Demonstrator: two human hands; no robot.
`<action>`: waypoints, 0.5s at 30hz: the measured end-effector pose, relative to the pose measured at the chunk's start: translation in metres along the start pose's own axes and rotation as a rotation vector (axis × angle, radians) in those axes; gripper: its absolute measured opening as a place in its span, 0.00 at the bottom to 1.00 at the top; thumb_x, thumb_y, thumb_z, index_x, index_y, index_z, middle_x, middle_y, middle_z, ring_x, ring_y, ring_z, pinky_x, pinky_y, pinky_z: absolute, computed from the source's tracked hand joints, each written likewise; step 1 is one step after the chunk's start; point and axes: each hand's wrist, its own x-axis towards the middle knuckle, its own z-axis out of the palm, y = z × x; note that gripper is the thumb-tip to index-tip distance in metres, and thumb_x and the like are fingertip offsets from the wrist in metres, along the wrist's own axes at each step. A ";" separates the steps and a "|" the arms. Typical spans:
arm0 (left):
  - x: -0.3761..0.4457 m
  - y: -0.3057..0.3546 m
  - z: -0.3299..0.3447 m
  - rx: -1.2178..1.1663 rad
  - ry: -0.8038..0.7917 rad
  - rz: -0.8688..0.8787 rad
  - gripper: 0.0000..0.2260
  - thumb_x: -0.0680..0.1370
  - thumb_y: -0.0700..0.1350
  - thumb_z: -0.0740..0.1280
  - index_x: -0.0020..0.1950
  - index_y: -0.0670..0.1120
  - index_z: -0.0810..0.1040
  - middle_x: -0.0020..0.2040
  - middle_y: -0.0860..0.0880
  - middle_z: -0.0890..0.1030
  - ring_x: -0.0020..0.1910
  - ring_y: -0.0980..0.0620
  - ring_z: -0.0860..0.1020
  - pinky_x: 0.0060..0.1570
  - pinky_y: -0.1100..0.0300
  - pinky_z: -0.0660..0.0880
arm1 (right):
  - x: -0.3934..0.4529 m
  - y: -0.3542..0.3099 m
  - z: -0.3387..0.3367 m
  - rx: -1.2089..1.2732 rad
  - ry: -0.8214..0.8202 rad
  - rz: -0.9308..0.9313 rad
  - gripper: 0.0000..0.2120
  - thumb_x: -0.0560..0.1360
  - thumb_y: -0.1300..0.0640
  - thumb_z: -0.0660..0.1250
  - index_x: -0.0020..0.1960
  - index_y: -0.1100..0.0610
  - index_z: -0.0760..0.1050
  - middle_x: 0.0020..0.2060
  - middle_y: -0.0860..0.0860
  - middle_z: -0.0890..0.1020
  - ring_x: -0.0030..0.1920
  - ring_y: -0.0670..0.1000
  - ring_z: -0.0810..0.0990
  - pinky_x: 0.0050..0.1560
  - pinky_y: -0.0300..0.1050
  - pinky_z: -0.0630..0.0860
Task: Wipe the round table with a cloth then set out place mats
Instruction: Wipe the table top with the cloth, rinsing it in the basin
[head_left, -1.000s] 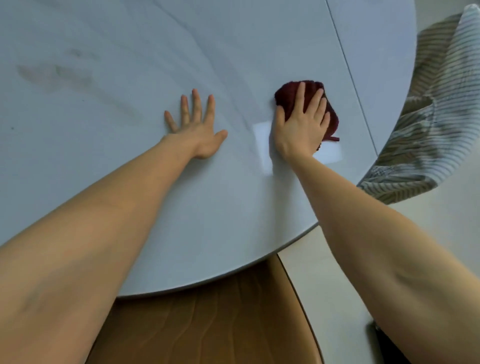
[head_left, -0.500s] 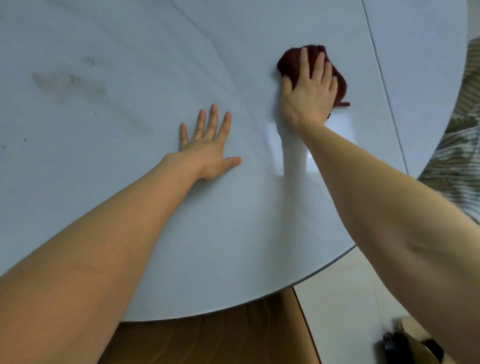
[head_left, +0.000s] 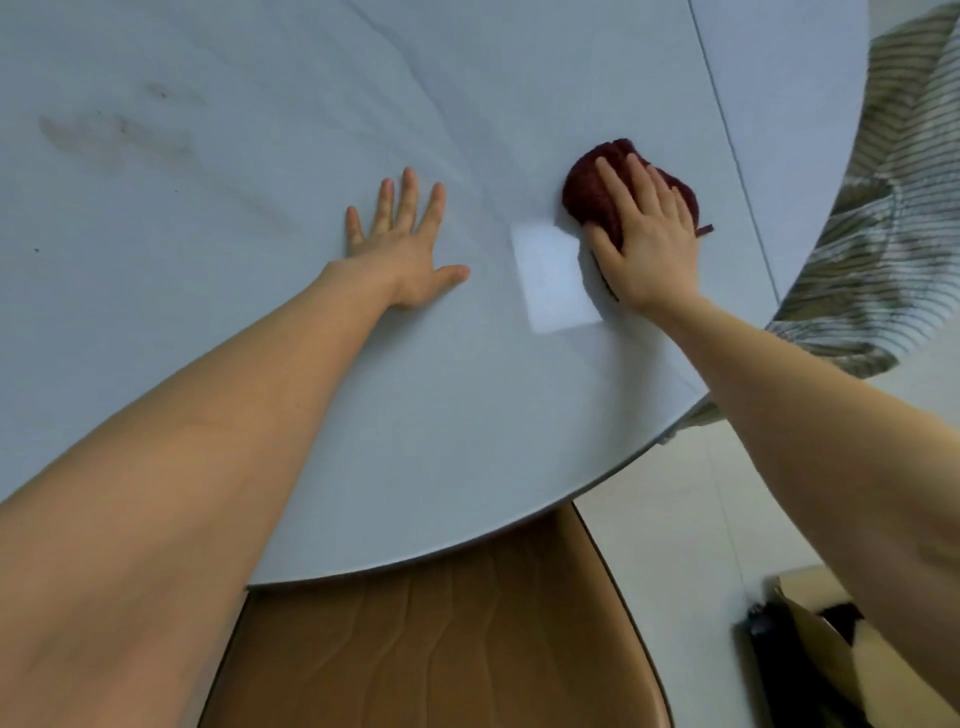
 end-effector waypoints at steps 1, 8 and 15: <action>-0.001 0.000 0.002 0.006 0.022 0.006 0.38 0.79 0.62 0.56 0.77 0.52 0.34 0.76 0.47 0.31 0.76 0.45 0.33 0.72 0.38 0.38 | -0.005 -0.001 0.000 0.010 0.014 0.085 0.29 0.79 0.44 0.54 0.78 0.45 0.54 0.78 0.52 0.56 0.78 0.55 0.52 0.77 0.53 0.47; -0.030 -0.024 0.035 0.106 0.097 0.186 0.31 0.82 0.58 0.51 0.79 0.51 0.38 0.78 0.47 0.36 0.77 0.46 0.38 0.74 0.43 0.40 | -0.113 -0.100 0.044 -0.039 0.001 0.068 0.30 0.77 0.43 0.54 0.78 0.46 0.55 0.77 0.53 0.58 0.77 0.57 0.54 0.76 0.56 0.49; -0.084 -0.095 0.055 0.233 0.075 0.254 0.30 0.82 0.59 0.48 0.79 0.52 0.39 0.79 0.49 0.37 0.78 0.47 0.41 0.75 0.44 0.45 | -0.138 -0.113 0.039 -0.057 -0.144 -0.089 0.30 0.78 0.39 0.50 0.78 0.43 0.52 0.78 0.51 0.54 0.78 0.55 0.52 0.77 0.55 0.49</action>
